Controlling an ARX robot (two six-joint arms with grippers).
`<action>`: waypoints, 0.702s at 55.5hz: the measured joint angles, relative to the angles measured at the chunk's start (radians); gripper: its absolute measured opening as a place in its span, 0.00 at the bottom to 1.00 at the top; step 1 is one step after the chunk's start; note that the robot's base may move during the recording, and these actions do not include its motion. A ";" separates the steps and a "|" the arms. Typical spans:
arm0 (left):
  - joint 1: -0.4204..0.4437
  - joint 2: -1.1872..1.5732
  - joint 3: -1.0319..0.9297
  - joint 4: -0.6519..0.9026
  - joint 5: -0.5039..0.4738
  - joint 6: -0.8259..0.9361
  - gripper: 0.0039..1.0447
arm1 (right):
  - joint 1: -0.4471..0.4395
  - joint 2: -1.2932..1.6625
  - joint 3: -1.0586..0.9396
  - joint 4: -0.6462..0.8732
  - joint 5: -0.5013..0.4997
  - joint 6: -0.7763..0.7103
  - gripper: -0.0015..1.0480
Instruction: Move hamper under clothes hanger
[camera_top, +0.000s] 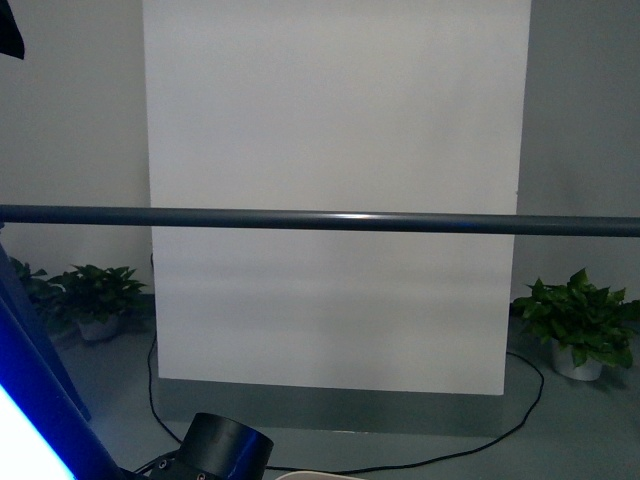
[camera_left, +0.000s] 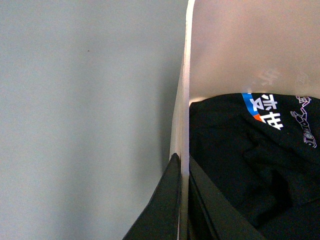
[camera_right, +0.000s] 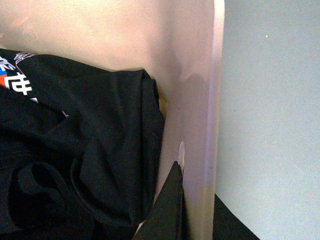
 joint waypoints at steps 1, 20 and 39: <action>0.000 0.000 0.000 0.000 0.001 0.000 0.04 | 0.000 0.000 0.000 0.000 0.000 0.000 0.03; -0.007 0.000 -0.001 0.000 0.003 0.000 0.04 | -0.007 0.000 0.000 0.000 0.006 -0.001 0.03; -0.009 0.000 -0.001 0.000 0.010 0.000 0.04 | -0.008 0.000 0.000 0.000 0.013 0.001 0.03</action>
